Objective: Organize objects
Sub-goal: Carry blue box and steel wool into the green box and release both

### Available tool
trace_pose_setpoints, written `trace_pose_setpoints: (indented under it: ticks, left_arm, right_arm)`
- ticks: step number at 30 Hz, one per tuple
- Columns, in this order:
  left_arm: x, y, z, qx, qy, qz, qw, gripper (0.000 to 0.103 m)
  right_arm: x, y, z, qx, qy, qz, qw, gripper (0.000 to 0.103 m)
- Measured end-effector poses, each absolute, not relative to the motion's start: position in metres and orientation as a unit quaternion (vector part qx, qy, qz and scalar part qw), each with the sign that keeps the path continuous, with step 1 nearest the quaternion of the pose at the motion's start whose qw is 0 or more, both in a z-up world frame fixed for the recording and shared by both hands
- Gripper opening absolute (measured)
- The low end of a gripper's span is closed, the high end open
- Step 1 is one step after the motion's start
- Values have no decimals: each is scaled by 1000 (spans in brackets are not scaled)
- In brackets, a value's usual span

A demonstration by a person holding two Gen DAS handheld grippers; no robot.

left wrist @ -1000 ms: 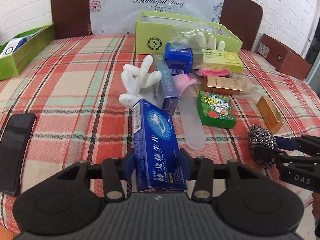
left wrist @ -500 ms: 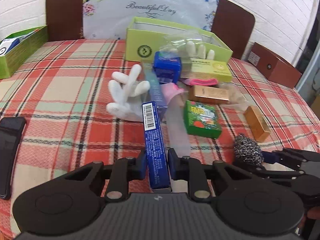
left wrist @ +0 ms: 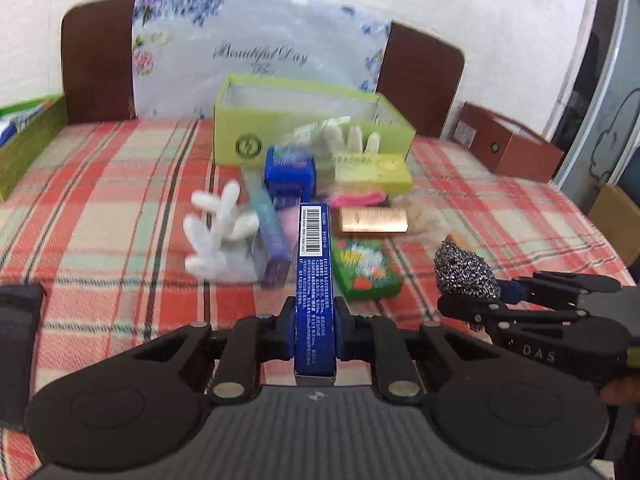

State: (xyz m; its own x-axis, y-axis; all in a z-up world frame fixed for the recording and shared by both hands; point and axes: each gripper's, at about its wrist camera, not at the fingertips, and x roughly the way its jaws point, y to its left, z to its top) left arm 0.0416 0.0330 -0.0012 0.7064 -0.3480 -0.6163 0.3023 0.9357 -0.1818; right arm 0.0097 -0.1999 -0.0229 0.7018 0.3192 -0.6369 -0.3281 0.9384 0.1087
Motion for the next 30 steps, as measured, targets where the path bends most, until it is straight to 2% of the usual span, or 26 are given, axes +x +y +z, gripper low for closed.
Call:
trace_pose_setpoints:
  ticks: [6, 12, 21, 30]
  left_arm:
    - [65, 41, 47, -36, 283, -185, 941, 17]
    - [125, 34, 94, -39, 224, -175, 958, 17]
    - [254, -8, 99, -33, 281, -172, 944, 17]
    - [349, -25, 52, -63, 347, -159, 922, 17]
  right_arm:
    - [29, -207, 16, -12, 289, 183, 940, 34]
    - [72, -213, 48, -33, 240, 172, 955, 34]
    - [172, -222, 70, -27, 223, 127, 966, 34]
    - [276, -231, 44, -7, 264, 95, 960, 34]
